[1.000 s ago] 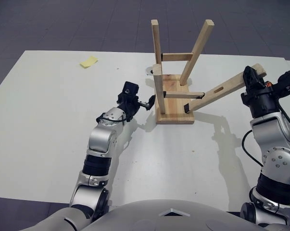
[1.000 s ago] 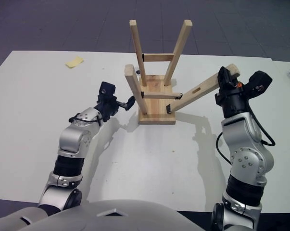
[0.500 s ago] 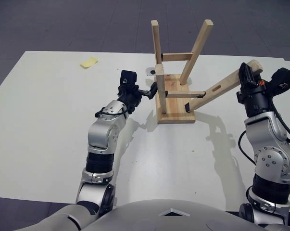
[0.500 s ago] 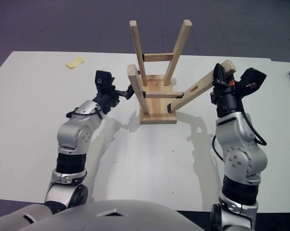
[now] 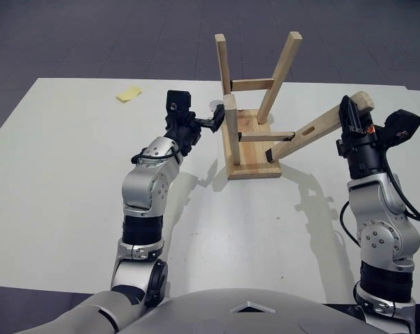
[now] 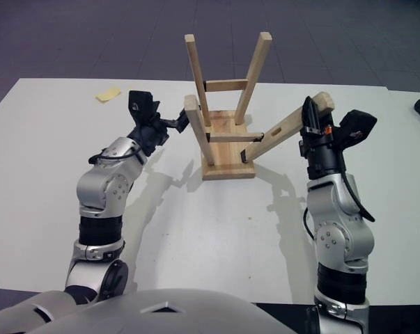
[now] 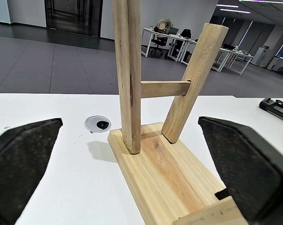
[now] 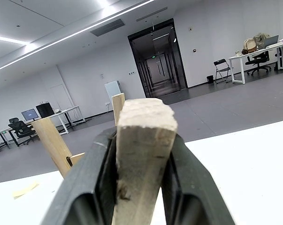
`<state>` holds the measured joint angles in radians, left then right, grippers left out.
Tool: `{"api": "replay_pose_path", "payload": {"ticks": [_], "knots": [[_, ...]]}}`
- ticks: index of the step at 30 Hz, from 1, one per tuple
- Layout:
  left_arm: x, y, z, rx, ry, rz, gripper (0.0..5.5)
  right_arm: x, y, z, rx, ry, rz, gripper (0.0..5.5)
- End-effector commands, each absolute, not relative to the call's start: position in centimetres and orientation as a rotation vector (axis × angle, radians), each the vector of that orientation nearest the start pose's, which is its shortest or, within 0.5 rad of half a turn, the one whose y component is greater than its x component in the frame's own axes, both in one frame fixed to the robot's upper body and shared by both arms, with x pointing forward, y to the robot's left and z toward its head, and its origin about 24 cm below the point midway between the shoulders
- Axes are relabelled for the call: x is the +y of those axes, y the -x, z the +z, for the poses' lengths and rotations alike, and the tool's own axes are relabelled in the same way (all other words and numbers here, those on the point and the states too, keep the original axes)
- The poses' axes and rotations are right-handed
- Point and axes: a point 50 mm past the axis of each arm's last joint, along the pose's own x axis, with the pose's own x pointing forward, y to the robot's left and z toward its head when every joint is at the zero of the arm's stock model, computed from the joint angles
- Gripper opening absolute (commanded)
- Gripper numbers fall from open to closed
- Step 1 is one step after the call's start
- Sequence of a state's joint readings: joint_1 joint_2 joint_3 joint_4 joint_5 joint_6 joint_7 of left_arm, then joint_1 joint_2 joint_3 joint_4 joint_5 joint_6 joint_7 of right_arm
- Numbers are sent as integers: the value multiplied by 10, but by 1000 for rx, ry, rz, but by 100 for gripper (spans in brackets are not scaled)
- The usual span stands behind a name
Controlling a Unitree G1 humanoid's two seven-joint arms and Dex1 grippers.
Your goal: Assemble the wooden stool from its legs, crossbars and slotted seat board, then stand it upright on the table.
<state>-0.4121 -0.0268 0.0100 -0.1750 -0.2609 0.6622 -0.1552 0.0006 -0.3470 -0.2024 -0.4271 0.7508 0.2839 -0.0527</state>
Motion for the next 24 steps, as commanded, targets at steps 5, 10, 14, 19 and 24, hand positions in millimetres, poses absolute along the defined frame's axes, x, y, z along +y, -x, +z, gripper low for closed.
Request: {"api": "replay_pose_path", "payload": {"ticks": [5,10,14,19,24], "knots": [[86,-310,156,16,221,-457,540,-208,-229,31,404,-310,-40,106],[86,-311,158,8,219,-459,540,-200,-245,55,327,-390,-33,105],[84,-311,161,-3,224,-461,540,-196,-258,76,270,-396,-33,105],[85,-312,163,-14,229,-455,540,-191,-267,91,230,-377,-45,105],[84,-311,169,-32,242,-450,540,-190,-269,98,222,-300,-79,105]]}}
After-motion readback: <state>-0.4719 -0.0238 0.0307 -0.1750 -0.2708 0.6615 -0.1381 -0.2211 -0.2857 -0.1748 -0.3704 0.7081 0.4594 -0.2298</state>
